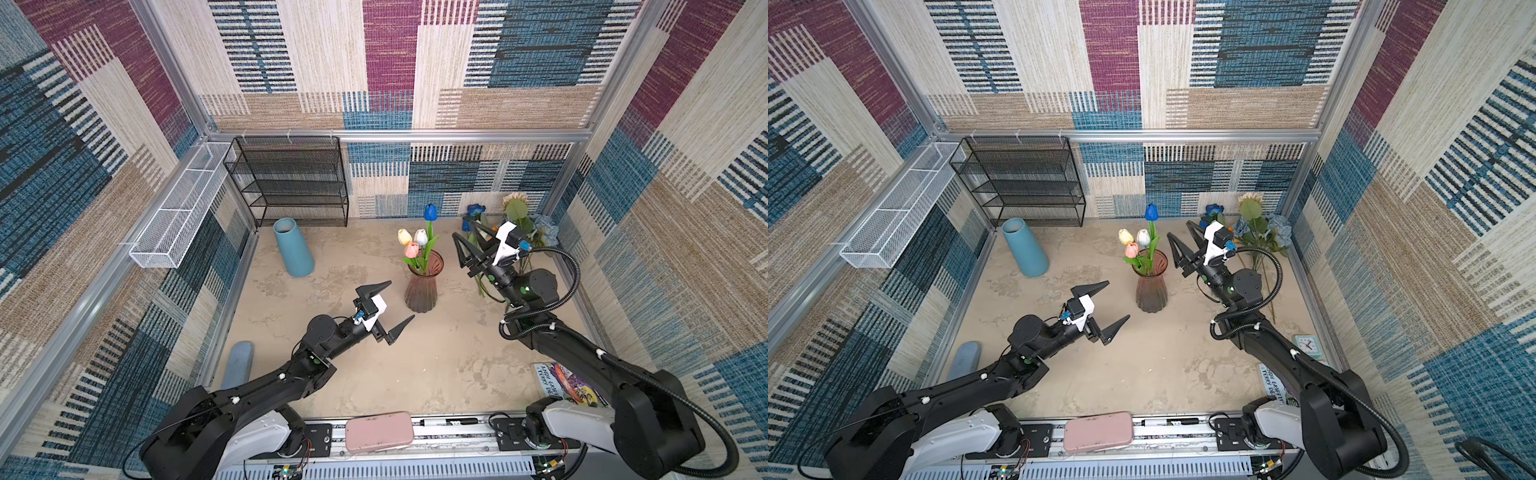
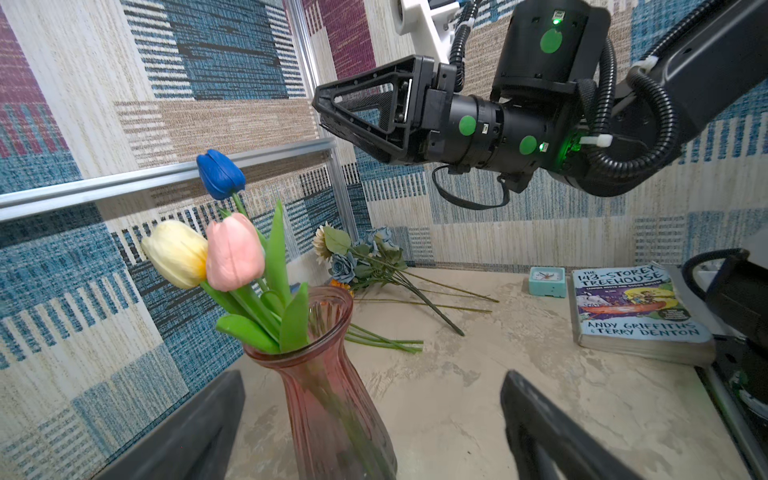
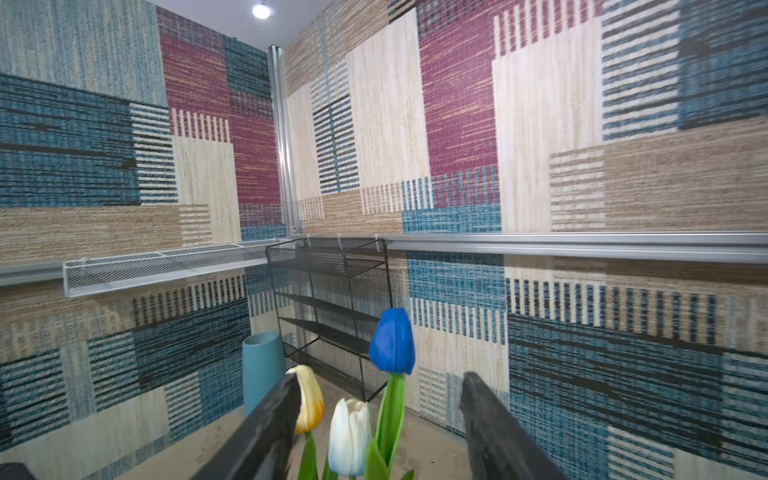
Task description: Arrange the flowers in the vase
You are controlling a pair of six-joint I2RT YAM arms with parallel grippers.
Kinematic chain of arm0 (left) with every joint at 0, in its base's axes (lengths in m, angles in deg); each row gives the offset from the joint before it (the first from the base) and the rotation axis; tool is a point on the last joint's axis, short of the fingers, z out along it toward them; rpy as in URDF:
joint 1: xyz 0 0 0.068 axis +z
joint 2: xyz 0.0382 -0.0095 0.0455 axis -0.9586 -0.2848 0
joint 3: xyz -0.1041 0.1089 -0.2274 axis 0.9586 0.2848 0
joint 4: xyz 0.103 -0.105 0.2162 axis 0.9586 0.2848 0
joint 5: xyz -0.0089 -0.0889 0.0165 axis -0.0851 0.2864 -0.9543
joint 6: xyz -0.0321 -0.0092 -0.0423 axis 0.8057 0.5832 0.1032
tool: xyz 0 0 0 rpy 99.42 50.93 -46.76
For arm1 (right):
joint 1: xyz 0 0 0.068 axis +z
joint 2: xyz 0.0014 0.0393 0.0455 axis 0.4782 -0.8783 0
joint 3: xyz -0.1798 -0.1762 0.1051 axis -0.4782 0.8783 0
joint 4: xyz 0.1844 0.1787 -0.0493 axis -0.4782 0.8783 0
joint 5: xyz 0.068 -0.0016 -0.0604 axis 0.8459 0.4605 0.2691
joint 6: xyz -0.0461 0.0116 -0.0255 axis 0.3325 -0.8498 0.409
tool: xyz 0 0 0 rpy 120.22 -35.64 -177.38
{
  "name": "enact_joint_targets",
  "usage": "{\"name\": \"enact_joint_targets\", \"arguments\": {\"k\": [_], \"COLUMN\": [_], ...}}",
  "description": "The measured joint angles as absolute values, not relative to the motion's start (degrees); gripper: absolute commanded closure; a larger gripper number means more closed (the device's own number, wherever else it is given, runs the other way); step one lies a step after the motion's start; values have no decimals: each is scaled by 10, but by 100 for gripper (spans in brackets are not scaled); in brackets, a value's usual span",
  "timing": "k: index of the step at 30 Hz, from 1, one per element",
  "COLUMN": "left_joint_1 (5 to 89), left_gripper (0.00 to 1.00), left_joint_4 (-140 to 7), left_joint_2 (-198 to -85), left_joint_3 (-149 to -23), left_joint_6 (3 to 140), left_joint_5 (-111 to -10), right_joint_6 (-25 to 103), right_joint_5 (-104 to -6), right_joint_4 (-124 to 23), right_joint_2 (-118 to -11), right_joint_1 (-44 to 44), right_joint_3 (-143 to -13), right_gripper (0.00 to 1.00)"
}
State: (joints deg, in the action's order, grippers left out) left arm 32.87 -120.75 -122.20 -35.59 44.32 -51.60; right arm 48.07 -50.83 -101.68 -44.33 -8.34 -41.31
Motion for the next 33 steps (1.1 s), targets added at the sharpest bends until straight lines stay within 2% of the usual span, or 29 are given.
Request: {"name": "enact_joint_targets", "arguments": {"k": [6,9,15,19,25,30,33], "left_joint_1": [328,325,325,325,325,325,325], "left_gripper": [2,2,2,2,2,2,2], "left_joint_4": [-1135,-1101,-1048,-1044,-1044,-1048,-1049], "left_joint_2": [-1145,-1106,-1106,-1121,-1142,-1153,-1154], "left_joint_3": [-394,-414,-393,-389,-384,-384,-384], "left_joint_6": [442,433,400,399,399,399,399], "left_joint_5": [-490,-470,-491,-504,-514,-515,-515], "right_joint_6": [478,468,478,483,487,487,487], "right_joint_5": [-531,-470,-283,-200,-130,-115,-110], "right_joint_4": [-865,-781,-662,-643,-645,-645,-645], "right_joint_2": [-459,-508,-614,-644,-682,-721,-740], "right_joint_1": [-143,-178,-181,-176,-158,-143,-138], "right_joint_3": [-511,-577,-678,-697,-732,-769,-786], "right_gripper": [40,38,34,29,29,32,38]}}
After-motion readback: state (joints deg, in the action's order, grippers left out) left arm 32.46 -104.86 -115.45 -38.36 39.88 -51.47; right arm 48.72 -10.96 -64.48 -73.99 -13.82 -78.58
